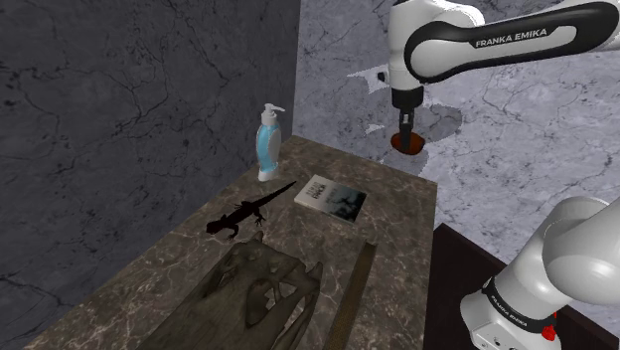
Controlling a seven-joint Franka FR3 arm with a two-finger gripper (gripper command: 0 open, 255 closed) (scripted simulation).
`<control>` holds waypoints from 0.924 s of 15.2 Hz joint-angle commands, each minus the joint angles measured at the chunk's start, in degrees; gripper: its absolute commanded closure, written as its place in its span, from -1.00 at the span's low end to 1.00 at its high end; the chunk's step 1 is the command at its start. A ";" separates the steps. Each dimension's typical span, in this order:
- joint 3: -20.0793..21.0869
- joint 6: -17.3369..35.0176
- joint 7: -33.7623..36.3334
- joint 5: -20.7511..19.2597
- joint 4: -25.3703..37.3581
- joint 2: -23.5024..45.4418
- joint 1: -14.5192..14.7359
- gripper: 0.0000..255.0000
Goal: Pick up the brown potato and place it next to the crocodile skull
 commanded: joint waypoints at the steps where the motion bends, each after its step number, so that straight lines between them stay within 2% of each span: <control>1: 0.06 -1.70 -0.41 0.09 1.54 -0.20 0.01 1.00; 14: 0.51 -11.34 -2.70 0.33 11.36 -0.27 0.06 1.00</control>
